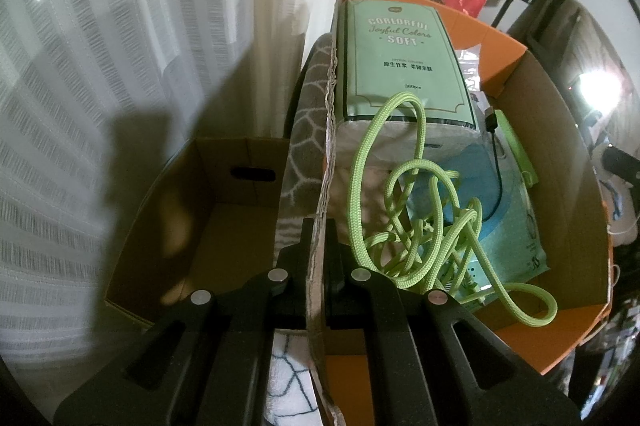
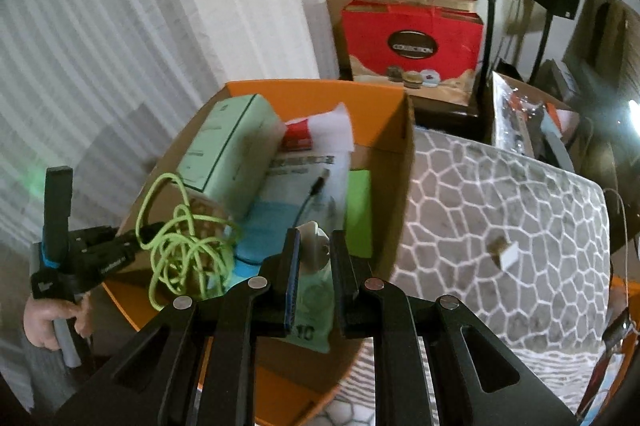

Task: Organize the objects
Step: 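Carry the white card into the box beside the power bank and open the right gripper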

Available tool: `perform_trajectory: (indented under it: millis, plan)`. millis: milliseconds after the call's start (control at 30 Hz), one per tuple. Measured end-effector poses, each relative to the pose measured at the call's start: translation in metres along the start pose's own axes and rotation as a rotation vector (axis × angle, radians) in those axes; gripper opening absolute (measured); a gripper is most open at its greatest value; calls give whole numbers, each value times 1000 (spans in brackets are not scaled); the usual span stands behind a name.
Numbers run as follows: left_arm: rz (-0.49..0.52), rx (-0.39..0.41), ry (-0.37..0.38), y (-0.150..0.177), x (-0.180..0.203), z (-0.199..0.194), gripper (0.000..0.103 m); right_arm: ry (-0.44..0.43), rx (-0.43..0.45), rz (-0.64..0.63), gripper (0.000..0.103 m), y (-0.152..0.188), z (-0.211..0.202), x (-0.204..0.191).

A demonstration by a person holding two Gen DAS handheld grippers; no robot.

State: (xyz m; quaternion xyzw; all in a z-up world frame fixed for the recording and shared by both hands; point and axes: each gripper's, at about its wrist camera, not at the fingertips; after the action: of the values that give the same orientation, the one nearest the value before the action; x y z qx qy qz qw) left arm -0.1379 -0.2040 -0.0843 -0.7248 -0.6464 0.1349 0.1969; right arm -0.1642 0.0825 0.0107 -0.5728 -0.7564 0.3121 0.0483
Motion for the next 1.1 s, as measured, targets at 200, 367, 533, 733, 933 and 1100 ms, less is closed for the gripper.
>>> perform_trajectory:
  millis: [200,367,533,733,933,1100]
  plan:
    - [-1,0,1,0,0,0,3,-7,-12,-13,14,-5,12,-13]
    - [-1,0,2,0,2,-1,3,-5,-31,-25,14,-10,26,-23]
    - [-1,0,2,0,2,0,3,4,-73,-31,14,-11,50,-32]
    - [-3,-1,4,0,1,0,2,29,-131,-52,14,-11,81,-43]
    - [-2,0,4,0,2,0,2,70,-167,-41,14,-9,100,-38]
    - [-4,0,4,1,9,1,3,86,-167,-18,17,-8,101,-31]
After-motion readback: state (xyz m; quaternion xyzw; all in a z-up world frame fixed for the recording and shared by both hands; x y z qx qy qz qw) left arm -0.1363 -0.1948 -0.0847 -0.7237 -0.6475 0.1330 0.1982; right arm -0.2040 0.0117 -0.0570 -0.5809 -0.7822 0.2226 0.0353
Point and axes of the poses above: each gripper's, at about its wrist camera, not at the fingertips, and z roughly the way its jaws point, x to its right, y to its underside, and after that the axes turned 10 degrees about z, right-handed
